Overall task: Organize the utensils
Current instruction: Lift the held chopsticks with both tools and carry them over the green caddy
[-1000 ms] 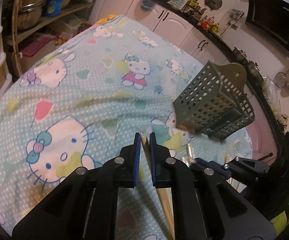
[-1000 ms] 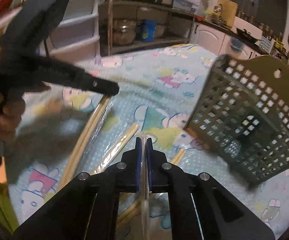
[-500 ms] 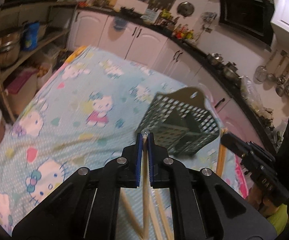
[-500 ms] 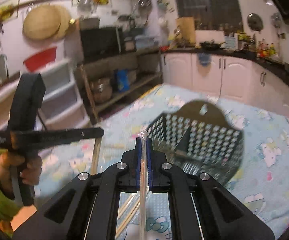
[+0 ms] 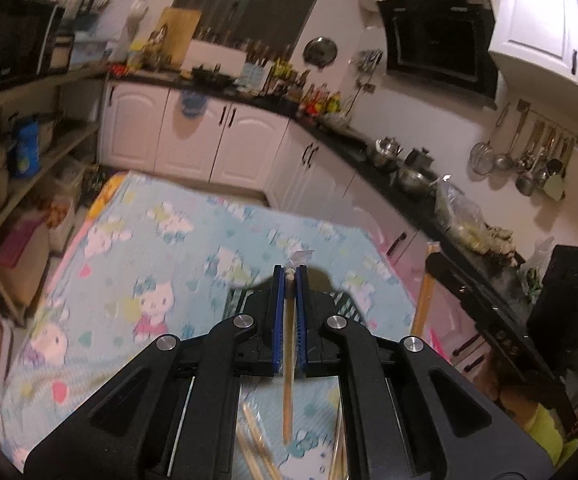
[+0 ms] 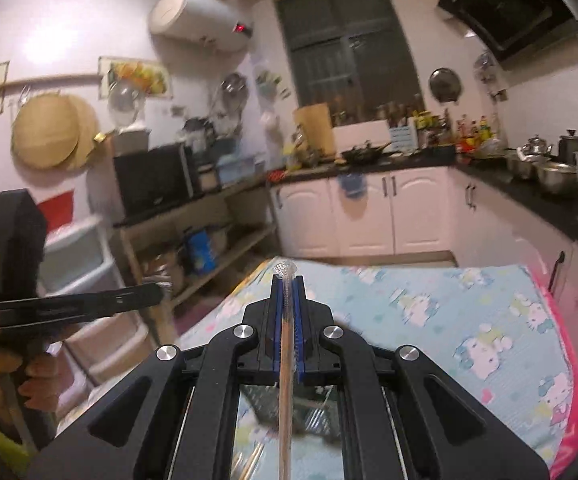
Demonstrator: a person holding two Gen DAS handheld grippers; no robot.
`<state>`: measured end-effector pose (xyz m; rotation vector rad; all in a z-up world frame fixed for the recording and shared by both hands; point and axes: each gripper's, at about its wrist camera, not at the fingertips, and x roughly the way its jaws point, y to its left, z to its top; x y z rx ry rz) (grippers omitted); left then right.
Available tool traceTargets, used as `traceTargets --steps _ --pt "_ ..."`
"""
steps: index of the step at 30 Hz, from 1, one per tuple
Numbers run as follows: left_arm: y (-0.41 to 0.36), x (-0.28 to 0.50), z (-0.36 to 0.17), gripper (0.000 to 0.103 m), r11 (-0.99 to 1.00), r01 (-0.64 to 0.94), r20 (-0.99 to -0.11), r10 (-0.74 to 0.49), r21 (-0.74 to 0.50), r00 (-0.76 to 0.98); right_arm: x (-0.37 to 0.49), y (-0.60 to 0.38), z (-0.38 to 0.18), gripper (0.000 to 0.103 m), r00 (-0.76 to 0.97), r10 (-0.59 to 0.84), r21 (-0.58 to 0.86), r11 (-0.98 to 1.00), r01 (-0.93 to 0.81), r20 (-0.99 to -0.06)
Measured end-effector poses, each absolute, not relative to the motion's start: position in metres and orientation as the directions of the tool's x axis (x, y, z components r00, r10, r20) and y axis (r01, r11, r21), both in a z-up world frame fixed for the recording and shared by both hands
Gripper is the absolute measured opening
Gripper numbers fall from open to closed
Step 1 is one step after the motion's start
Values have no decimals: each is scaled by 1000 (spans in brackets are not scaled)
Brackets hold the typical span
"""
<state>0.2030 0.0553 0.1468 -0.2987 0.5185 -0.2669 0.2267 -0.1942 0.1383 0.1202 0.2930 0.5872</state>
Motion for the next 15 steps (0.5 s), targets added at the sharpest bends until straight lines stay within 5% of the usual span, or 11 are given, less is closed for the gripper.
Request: traceTargets --steps 15 --pt "46 254 187 1 952 142 -372 -239 -270 897 289 -208 177 5 891 438 161 894 -418 -117"
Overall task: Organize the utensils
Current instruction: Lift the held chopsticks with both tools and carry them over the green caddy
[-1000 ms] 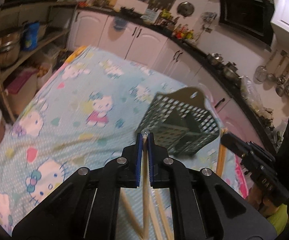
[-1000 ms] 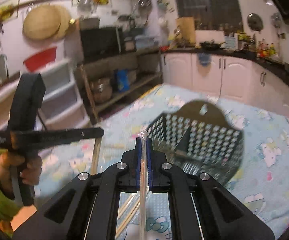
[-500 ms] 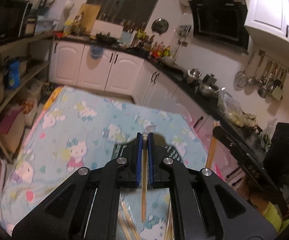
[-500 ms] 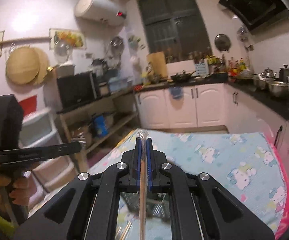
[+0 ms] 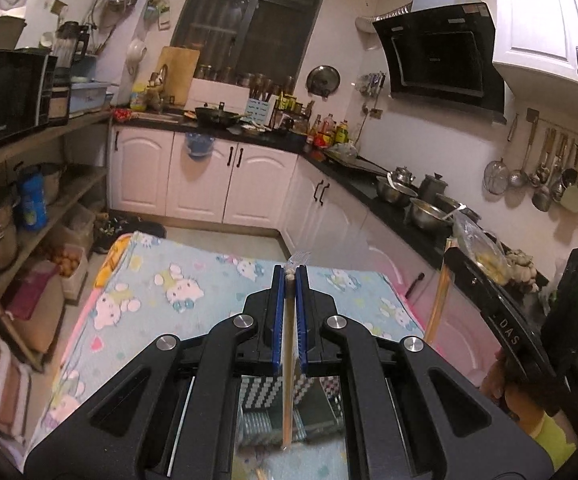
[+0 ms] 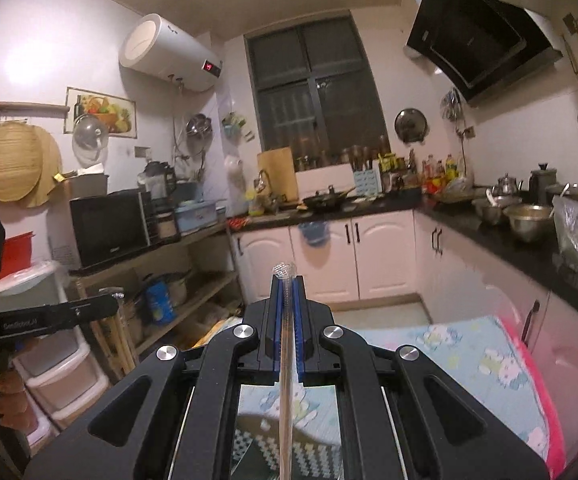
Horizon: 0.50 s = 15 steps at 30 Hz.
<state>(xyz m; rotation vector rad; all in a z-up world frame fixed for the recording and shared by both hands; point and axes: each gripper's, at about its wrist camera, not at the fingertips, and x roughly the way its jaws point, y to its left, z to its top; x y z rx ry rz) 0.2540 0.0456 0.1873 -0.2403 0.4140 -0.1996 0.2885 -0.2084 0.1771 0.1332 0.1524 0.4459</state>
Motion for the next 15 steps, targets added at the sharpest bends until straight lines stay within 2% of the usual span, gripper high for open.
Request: traceTargets --steps 7,15 --pt "40 272 175 1 960 126 -347 -210 -250 914 315 -197 166 5 904 414 136 907 -399 -109" --pt "36 288 143 1 967 113 -366 -193 -229 911 336 -193 124 5 907 390 140 918 -370 -159"
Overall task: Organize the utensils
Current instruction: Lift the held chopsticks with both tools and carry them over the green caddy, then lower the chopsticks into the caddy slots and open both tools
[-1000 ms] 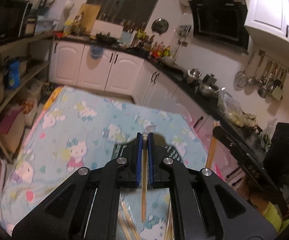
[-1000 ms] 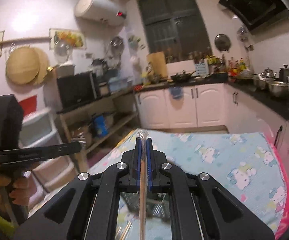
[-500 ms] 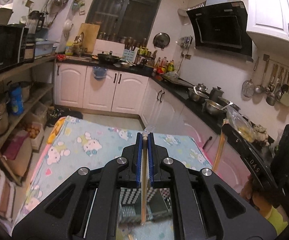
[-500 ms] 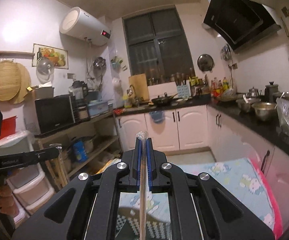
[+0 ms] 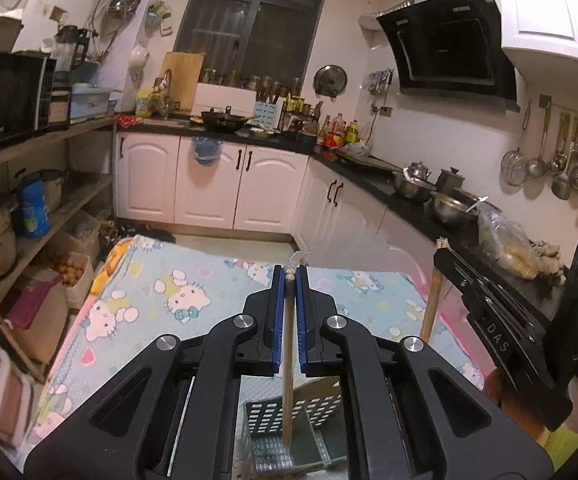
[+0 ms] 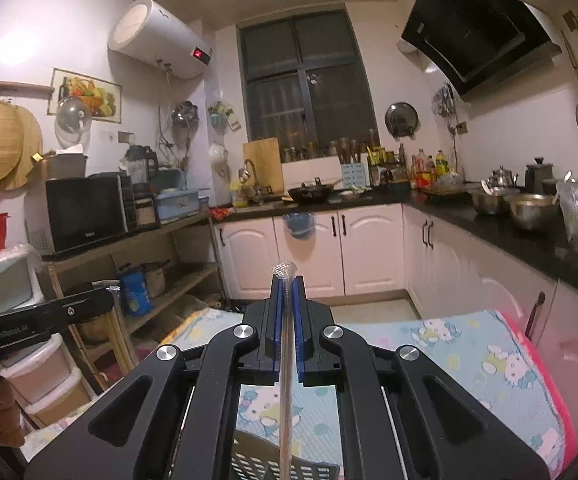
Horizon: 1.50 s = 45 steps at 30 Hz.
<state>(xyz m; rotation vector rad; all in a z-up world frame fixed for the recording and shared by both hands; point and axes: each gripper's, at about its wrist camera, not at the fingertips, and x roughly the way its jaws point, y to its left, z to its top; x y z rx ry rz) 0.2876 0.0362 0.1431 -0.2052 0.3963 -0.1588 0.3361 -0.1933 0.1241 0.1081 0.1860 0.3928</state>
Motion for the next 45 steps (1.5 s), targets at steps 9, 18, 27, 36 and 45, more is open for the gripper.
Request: traceTargets --steps 9,18,27,36,45 --pt "38 289 111 1 968 107 -385 -189 -226 903 337 -200 89 5 927 339 151 937 -316 -164" --pt "41 281 92 1 967 102 -411 -193 -233 891 324 -215 71 6 923 334 168 938 -304 -192" --pt "45 271 83 1 966 94 -426 -193 -243 884 303 -228 66 8 915 341 186 934 -304 -215" --pt "47 258 77 1 963 83 -443 -194 -257 875 281 -234 60 13 891 370 213 923 -320 -264" --pt "56 246 68 8 959 63 -465 -190 -276 865 263 -241 54 27 878 373 239 921 -309 -300"
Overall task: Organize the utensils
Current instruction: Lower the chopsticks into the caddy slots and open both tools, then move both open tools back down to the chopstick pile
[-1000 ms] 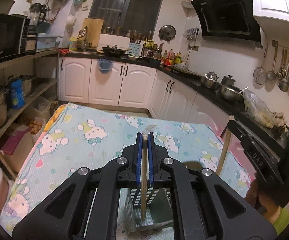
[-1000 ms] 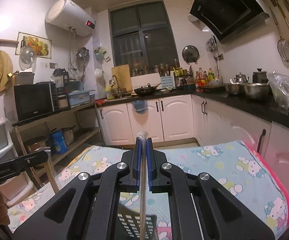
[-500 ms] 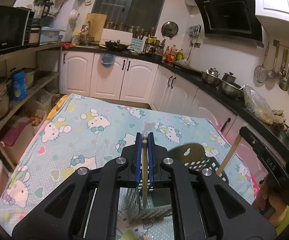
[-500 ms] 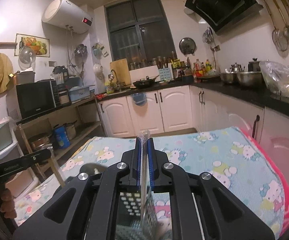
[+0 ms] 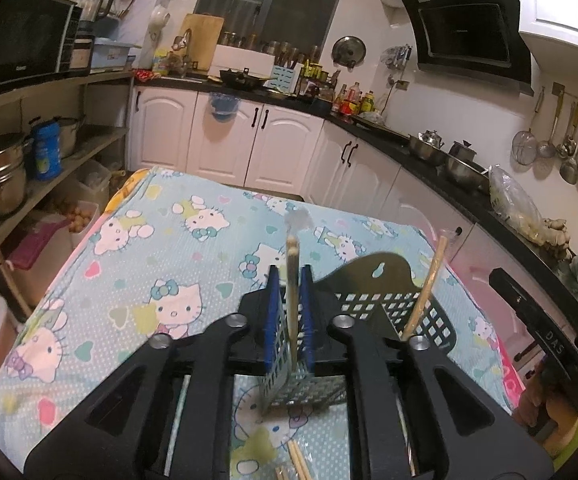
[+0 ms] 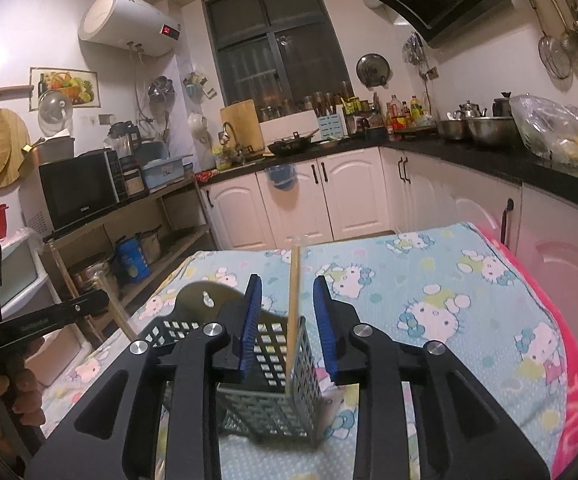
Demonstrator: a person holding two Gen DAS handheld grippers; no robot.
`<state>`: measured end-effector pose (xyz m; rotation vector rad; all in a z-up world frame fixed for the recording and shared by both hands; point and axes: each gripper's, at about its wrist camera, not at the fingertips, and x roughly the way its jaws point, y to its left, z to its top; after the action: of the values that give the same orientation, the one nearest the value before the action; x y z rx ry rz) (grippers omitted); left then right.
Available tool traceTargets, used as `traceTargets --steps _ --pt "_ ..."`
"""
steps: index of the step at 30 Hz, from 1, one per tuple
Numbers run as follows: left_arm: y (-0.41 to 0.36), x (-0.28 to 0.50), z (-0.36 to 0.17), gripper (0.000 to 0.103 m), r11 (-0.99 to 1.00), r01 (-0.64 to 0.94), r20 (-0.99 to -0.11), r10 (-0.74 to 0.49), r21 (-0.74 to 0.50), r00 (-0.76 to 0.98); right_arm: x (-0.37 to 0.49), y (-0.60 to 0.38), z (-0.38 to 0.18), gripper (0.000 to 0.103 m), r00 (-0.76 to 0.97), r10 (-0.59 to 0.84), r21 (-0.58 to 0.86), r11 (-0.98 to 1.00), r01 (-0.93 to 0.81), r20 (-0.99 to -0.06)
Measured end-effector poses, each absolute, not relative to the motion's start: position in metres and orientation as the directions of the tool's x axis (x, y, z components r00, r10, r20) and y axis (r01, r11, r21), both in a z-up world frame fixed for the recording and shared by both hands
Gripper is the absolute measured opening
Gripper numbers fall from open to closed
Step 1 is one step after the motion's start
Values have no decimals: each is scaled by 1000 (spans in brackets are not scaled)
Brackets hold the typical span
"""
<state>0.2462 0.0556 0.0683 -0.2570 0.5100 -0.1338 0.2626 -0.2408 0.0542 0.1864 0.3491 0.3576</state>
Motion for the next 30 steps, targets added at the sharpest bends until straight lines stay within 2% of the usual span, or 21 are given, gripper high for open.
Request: traceTargets --steps 5,9,15,17,20,22,30 --pt "56 236 65 21 959 58 -470 -189 -278 862 250 -245 50 33 873 371 241 921 -305 -316" --pt "56 226 64 30 958 58 -469 -190 -281 862 239 -248 49 45 866 371 243 922 -301 -335" --pt "54 208 64 54 957 66 -466 -196 -281 863 221 -251 50 59 861 370 248 923 -295 -350" --pt "53 203 64 66 959 64 -471 -194 -278 861 215 -252 50 60 858 371 249 922 -296 -355" --pt "52 196 61 75 958 63 -487 -198 -279 850 205 -253 49 62 852 375 246 922 -300 -364" --pt "51 190 60 79 956 67 -491 -205 -285 847 200 -254 49 63 851 376 241 922 -303 -368" --pt "49 173 54 83 954 70 -507 -216 -292 834 176 -258 51 65 839 391 248 916 -315 -378"
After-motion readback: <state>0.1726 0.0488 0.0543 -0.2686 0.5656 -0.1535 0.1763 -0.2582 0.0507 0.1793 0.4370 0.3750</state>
